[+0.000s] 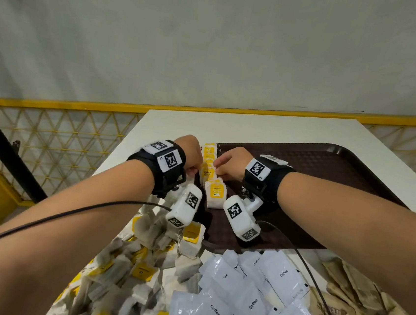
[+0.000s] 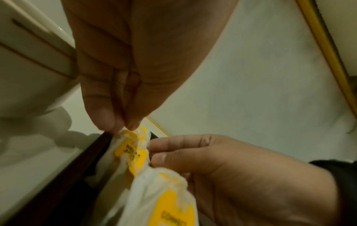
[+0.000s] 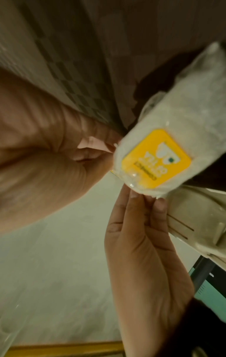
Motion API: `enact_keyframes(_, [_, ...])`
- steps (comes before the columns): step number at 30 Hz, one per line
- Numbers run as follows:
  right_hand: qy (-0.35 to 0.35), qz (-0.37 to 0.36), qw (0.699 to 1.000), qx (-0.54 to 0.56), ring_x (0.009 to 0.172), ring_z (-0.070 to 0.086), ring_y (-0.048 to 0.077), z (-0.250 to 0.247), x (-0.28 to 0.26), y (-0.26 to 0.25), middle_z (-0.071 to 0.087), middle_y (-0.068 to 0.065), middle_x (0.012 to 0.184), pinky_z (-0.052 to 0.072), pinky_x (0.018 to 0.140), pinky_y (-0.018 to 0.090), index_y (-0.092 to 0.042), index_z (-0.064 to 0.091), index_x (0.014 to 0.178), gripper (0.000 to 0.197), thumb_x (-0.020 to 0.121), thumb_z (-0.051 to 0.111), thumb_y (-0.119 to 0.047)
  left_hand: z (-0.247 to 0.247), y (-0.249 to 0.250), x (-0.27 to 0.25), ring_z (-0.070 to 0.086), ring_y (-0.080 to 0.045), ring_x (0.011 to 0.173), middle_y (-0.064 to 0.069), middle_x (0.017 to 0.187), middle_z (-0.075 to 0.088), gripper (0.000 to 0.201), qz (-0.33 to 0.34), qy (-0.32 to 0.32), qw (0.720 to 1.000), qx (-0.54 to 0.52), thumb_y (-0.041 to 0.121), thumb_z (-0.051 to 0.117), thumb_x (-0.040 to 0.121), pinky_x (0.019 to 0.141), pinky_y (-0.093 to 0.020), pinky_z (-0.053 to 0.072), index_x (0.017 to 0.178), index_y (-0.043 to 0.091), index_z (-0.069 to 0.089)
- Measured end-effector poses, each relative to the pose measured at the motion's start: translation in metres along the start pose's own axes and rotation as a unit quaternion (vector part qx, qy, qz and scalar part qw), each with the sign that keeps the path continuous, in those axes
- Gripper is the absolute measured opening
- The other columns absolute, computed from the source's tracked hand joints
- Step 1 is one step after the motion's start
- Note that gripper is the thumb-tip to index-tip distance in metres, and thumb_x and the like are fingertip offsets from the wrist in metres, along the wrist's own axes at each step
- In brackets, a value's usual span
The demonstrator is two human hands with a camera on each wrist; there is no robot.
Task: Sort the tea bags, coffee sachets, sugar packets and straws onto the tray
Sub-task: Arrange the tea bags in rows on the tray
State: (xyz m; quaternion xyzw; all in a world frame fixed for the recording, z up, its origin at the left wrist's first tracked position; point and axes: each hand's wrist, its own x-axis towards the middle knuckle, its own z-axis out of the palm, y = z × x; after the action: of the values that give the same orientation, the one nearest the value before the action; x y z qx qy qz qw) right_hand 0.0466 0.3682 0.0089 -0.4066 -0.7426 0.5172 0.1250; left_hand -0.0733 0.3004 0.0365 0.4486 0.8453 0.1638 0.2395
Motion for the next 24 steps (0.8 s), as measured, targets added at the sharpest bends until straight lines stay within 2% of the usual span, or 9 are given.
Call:
enact_keyframes(2, [0.004, 0.003, 1.0, -0.011, 0.073, 0.064, 0.025, 0.0, 0.0, -0.001, 0.066, 0.013, 0.081, 0.058, 0.08, 0.034, 0.004, 0.07, 0.098, 0.017, 0.084, 0.062, 0.01, 0.005, 0.0, 0.002, 0.068, -0.025, 0.072, -0.007, 0.068, 0.07, 0.016, 0.003, 0.007, 1.0, 0.003, 0.001, 0.059, 0.088, 0.081, -0.037, 0.058, 0.1, -0.001, 0.069])
enact_keyframes(4, [0.0, 0.004, 0.999, -0.034, 0.081, 0.066, 0.027, -0.001, 0.0, -0.004, 0.067, 0.015, 0.093, 0.058, 0.08, 0.031, 0.004, 0.069, 0.105, 0.024, 0.085, 0.06, 0.011, 0.008, -0.001, 0.004, 0.07, -0.028, 0.077, -0.012, 0.078, 0.072, 0.016, 0.0, 0.021, 1.0, 0.012, -0.001, 0.059, 0.087, 0.081, -0.038, 0.058, 0.099, -0.001, 0.069])
enact_keyframes(7, [0.002, 0.023, 1.0, -0.012, 0.067, 0.058, 0.025, 0.0, -0.001, -0.006, 0.061, 0.021, 0.096, 0.052, 0.05, 0.016, 0.008, 0.066, 0.11, 0.026, 0.088, 0.052, 0.015, 0.012, 0.0, 0.008, 0.07, -0.029, 0.079, -0.016, 0.084, 0.07, 0.014, 0.002, 0.04, 0.999, 0.025, -0.003, 0.058, 0.087, 0.08, -0.039, 0.058, 0.097, 0.001, 0.067])
enact_keyframes(9, [0.016, 0.031, 0.999, 0.006, 0.072, 0.058, 0.027, 0.0, 0.001, -0.005, 0.061, 0.026, 0.101, 0.049, 0.043, 0.015, 0.009, 0.064, 0.111, 0.027, 0.089, 0.049, 0.015, 0.014, 0.001, 0.011, 0.07, -0.032, 0.084, -0.019, 0.09, 0.071, 0.016, -0.001, 0.048, 0.998, 0.042, -0.002, 0.059, 0.086, 0.081, -0.042, 0.057, 0.1, -0.002, 0.066])
enact_keyframes(13, [0.017, 0.004, 1.0, -0.014, 0.071, 0.061, 0.017, 0.0, 0.006, 0.006, 0.068, 0.023, 0.108, 0.056, 0.064, 0.022, 0.002, 0.066, 0.108, 0.026, 0.083, 0.06, 0.008, 0.016, 0.002, 0.013, 0.068, -0.032, 0.086, -0.015, 0.088, 0.068, 0.013, 0.004, 0.038, 0.992, 0.117, 0.011, 0.059, 0.089, 0.078, -0.034, 0.056, 0.091, 0.001, 0.067])
enact_keyframes(16, [0.01, -0.003, 1.0, -0.013, 0.068, 0.06, 0.013, -0.002, 0.005, 0.008, 0.068, 0.02, 0.109, 0.053, 0.064, 0.021, -0.001, 0.066, 0.107, 0.027, 0.081, 0.062, 0.007, 0.015, 0.002, 0.013, 0.063, -0.029, 0.081, -0.01, 0.08, 0.062, 0.022, 0.005, 0.038, 0.987, 0.159, 0.015, 0.055, 0.092, 0.072, -0.031, 0.049, 0.072, 0.008, 0.057])
enact_keyframes(18, [0.003, -0.005, 1.0, -0.022, 0.071, 0.06, 0.013, -0.003, 0.003, 0.007, 0.068, 0.019, 0.109, 0.052, 0.064, 0.02, -0.002, 0.067, 0.108, 0.029, 0.081, 0.062, 0.006, 0.015, 0.003, 0.012, 0.063, -0.029, 0.086, -0.012, 0.086, 0.063, 0.019, 0.003, 0.032, 0.985, 0.167, 0.013, 0.053, 0.094, 0.075, -0.031, 0.049, 0.078, 0.005, 0.06])
enact_keyframes(21, [0.003, -0.006, 0.999, -0.035, 0.073, 0.06, 0.014, -0.003, -0.001, 0.007, 0.069, 0.018, 0.104, 0.052, 0.064, 0.021, -0.001, 0.067, 0.109, 0.029, 0.082, 0.06, 0.007, 0.015, 0.005, 0.009, 0.064, -0.03, 0.092, -0.016, 0.098, 0.065, 0.02, 0.009, 0.024, 0.985, 0.172, 0.015, 0.05, 0.096, 0.08, -0.032, 0.049, 0.087, 0.003, 0.062])
enact_keyframes(24, [0.011, 0.014, 1.0, 0.008, 0.062, 0.054, 0.018, -0.002, -0.005, 0.006, 0.06, 0.014, 0.079, 0.049, 0.045, 0.016, 0.01, 0.063, 0.109, 0.025, 0.087, 0.051, 0.012, 0.015, 0.011, 0.003, 0.062, -0.029, 0.102, -0.02, 0.11, 0.063, 0.025, 0.013, 0.006, 0.982, 0.19, 0.015, 0.043, 0.1, 0.09, -0.031, 0.046, 0.098, 0.001, 0.064])
